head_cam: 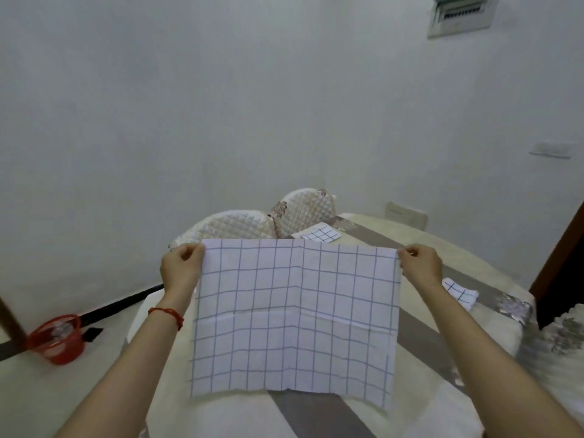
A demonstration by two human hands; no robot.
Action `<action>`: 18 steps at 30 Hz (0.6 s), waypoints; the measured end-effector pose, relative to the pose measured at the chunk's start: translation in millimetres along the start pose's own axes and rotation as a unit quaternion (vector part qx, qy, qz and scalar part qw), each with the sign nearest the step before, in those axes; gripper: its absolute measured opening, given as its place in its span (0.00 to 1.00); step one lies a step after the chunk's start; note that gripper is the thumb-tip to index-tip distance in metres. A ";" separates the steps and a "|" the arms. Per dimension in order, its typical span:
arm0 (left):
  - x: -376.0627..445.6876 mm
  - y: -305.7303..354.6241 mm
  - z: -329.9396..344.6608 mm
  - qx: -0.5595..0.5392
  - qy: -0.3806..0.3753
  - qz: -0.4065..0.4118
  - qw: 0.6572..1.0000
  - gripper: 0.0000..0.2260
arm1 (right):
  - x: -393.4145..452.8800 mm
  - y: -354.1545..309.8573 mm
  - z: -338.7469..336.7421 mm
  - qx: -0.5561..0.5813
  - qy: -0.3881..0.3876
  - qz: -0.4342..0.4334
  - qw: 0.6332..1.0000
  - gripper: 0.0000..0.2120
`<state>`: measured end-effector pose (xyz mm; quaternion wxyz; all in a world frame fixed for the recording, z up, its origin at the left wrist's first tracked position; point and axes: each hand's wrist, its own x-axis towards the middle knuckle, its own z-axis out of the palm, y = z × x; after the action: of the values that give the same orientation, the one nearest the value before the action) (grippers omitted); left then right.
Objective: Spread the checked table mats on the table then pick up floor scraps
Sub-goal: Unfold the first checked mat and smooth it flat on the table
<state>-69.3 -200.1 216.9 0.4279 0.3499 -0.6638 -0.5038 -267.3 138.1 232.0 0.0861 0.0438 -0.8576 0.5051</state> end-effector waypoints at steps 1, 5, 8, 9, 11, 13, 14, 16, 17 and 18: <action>-3.2 3.3 1.1 0.000 0.011 0.008 1.000 0.08 | 6.2 0.5 -1.0 0.008 -0.009 -0.006 1.000 0.08; -24.9 17.4 4.0 0.007 0.054 0.033 0.998 0.06 | 28.9 5.4 -11.3 0.054 -0.024 -0.025 0.998 0.08; -50.0 19.2 1.2 0.001 0.079 0.031 0.996 0.04 | 41.0 18.4 -23.7 0.176 -0.063 -0.034 0.982 0.07; -62.0 17.4 -0.2 -0.002 0.090 0.031 0.995 0.04 | 44.3 26.5 -27.7 0.210 -0.077 -0.040 0.974 0.07; -92.1 14.0 -1.5 -0.011 0.114 0.030 0.993 0.05 | 46.9 45.8 -36.1 0.251 -0.095 -0.045 0.962 0.10; -125.9 8.5 -2.4 -0.021 0.128 0.028 0.991 0.05 | 43.2 68.8 -44.9 0.276 -0.107 -0.032 0.955 0.11; -142.9 4.1 -3.1 -0.024 0.130 0.027 0.991 0.04 | 39.8 81.8 -48.9 0.287 -0.115 -0.022 0.951 0.11; -173.4 -10.1 -4.7 -0.029 0.137 0.021 0.990 0.03 | 33.2 106.9 -57.3 0.305 -0.127 0.004 0.944 0.10; -187.2 -19.2 -5.1 -0.032 0.138 0.010 0.990 0.02 | 30.9 119.9 -61.0 0.309 -0.132 0.017 0.942 0.09; -200.6 -28.5 -4.6 -0.032 0.134 -0.005 0.990 0.02 | 28.3 132.1 -64.4 0.310 -0.134 0.029 0.941 0.08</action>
<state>14.0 -29.2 146.7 0.5210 0.4039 -0.5825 -0.4755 -309.8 258.9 154.6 -0.0620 0.1108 -0.6635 0.7373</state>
